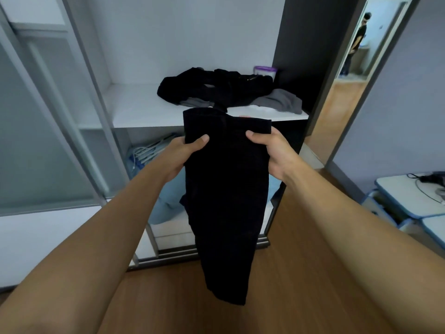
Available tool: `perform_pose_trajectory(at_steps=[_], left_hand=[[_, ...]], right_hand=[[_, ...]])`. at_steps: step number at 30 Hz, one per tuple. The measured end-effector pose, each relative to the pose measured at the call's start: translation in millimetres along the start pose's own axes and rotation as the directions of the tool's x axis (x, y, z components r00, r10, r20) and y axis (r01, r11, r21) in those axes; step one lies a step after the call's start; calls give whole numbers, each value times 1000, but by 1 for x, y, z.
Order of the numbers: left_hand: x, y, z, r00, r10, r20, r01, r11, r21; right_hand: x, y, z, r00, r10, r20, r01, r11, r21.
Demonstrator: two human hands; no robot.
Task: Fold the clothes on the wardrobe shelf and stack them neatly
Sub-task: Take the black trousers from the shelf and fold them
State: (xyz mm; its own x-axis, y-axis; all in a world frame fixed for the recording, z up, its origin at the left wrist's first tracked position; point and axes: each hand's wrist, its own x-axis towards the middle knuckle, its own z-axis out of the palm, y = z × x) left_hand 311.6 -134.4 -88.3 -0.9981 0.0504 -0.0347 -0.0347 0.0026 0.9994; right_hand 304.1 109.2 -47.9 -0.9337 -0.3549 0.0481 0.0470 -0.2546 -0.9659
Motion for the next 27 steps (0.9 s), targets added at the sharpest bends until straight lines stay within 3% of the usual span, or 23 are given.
perform_pose_trajectory(at_steps=[5, 10, 14, 19, 23, 27], left_hand=[[-4, 7, 0, 984, -108, 142, 116, 992, -50], [-12, 16, 0, 976, -106, 190, 125, 988, -93], [-14, 22, 7, 999, -37, 21, 39, 995, -88], [-12, 22, 11, 976, 13, -218, -47, 987, -151], [-12, 25, 5, 964, 56, -261, -103, 979, -173], [-17, 26, -12, 975, 114, -188, -125, 991, -48]], right_hand=[[1, -7, -8, 998, -37, 45, 38, 999, -21], [3, -8, -10, 994, -64, 85, 69, 996, -54], [6, -11, -9, 991, -100, 89, 107, 991, -81], [10, 4, -5, 996, -40, -77, 21, 973, -230], [3, 26, -11, 992, 121, -23, -121, 926, -357], [3, 35, -7, 998, 51, -40, -59, 971, -231]])
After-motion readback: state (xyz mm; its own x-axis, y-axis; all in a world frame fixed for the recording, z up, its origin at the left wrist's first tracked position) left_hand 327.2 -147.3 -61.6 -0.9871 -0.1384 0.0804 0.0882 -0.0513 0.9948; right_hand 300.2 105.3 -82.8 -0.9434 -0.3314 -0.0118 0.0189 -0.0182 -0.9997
